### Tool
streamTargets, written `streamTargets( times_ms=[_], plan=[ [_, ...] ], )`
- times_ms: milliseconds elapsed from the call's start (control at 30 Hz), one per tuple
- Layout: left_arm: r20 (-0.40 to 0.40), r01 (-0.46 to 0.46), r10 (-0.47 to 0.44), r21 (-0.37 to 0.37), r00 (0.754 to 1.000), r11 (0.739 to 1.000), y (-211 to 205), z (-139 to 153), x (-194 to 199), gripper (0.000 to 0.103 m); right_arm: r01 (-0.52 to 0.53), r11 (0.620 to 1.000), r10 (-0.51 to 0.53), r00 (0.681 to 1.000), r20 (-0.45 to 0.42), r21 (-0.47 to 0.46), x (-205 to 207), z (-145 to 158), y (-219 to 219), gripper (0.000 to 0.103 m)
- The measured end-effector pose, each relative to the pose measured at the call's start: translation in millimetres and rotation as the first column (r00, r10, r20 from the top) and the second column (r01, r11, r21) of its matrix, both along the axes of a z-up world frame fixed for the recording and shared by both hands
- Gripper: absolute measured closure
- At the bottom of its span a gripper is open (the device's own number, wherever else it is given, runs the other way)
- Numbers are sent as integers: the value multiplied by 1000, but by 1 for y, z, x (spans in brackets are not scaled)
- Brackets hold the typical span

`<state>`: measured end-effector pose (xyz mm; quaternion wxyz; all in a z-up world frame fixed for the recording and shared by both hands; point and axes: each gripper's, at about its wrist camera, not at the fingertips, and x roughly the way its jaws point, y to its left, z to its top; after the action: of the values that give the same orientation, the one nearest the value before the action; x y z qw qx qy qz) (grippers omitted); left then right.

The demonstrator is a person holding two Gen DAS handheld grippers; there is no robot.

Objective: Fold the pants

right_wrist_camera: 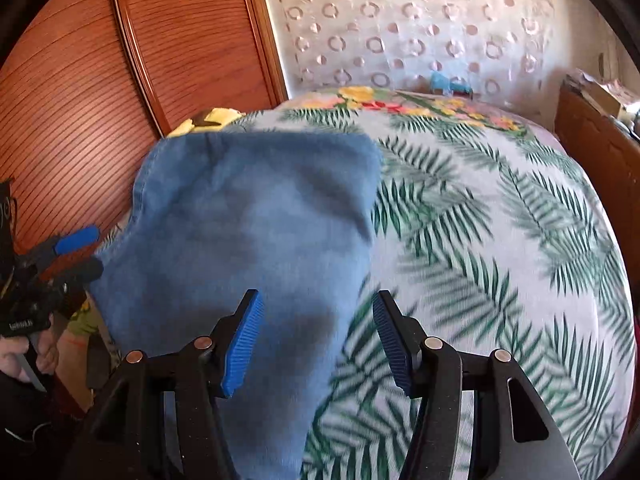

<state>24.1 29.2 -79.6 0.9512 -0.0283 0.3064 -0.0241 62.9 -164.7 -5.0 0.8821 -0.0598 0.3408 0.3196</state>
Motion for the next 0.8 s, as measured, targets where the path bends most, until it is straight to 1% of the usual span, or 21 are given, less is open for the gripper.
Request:
streamTargets(
  times_ms=[67, 300, 433, 600, 700, 800],
  plan=[
    [4, -3, 3, -3, 1000, 1000, -2, 1, 0, 22, -2, 1000, 2, 1000, -10, 3, -8, -3, 0, 44],
    [-8, 5, -5, 10, 1000, 1000, -11, -3, 0, 22, 25, 1000, -24, 999, -23, 6, -11, -8, -3, 44],
    [-36, 5, -5, 10, 999, 1000, -11, -13, 3, 22, 38, 999, -37, 998, -46, 17, -7, -13, -4, 40],
    [-83, 9, -7, 16, 997, 1000, -12, -33, 7, 22, 26, 999, -24, 998, -65, 38, -4, -20, 3, 39],
    [-72, 14, -12, 38, 997, 999, -14, -38, 5, 22, 21, 999, -20, 998, -55, 35, -4, -22, 5, 39],
    [-65, 16, -13, 42, 998, 999, -13, -39, 4, 22, -3, 999, 7, 998, -67, 51, -4, -23, 7, 40]
  ],
)
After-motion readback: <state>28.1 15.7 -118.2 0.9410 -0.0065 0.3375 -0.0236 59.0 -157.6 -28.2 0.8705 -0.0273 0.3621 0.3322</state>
